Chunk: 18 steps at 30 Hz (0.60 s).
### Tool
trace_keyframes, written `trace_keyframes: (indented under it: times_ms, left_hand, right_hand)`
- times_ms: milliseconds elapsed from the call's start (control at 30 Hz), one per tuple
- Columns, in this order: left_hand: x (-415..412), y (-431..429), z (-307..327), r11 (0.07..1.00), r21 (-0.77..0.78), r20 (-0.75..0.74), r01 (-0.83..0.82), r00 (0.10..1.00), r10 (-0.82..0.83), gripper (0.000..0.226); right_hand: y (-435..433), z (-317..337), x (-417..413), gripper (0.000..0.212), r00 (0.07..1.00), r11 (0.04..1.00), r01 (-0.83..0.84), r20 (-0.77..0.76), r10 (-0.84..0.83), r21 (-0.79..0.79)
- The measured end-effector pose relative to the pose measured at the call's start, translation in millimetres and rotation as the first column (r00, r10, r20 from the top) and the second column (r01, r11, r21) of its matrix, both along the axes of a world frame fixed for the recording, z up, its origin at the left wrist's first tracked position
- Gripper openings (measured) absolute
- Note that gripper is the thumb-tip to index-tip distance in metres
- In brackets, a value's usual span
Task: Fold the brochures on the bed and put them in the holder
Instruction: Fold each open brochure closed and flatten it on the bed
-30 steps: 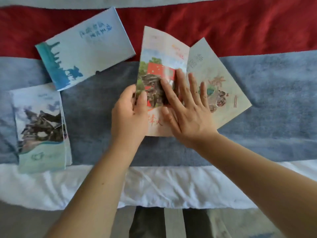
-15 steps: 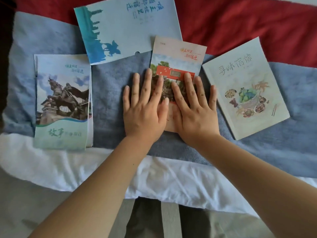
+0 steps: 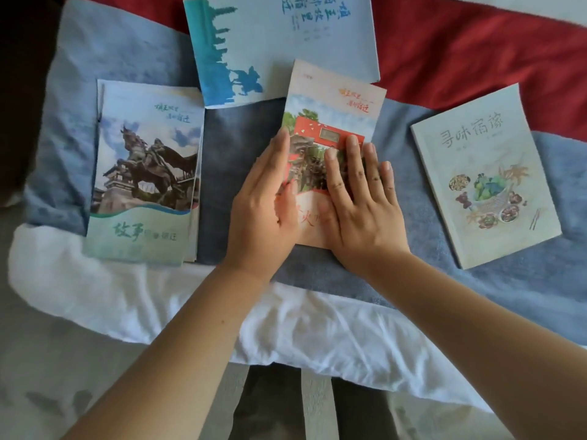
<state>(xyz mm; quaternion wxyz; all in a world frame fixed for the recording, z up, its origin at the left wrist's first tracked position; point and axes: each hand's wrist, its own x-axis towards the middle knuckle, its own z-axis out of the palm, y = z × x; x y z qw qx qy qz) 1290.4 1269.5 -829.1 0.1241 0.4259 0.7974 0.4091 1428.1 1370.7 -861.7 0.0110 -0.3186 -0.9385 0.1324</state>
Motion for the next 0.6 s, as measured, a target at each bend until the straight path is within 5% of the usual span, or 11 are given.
trace_keyframes:
  times_ms: [333, 600]
  left_hand:
    - [-97, -99, 19, 0.996, -0.059, -0.287, -0.061, 0.957, 0.042, 0.043]
    - [-137, -145, 6, 0.960, -0.241, -0.245, -0.140, 0.966, 0.080, 0.043]
  right_hand:
    - [-85, 12, -112, 0.065, 0.961, 0.962, -0.268, -0.090, 0.263, -0.053]
    - [-120, 12, -156, 0.064, 0.938, 0.934, -0.347, -0.027, 0.346, -0.085]
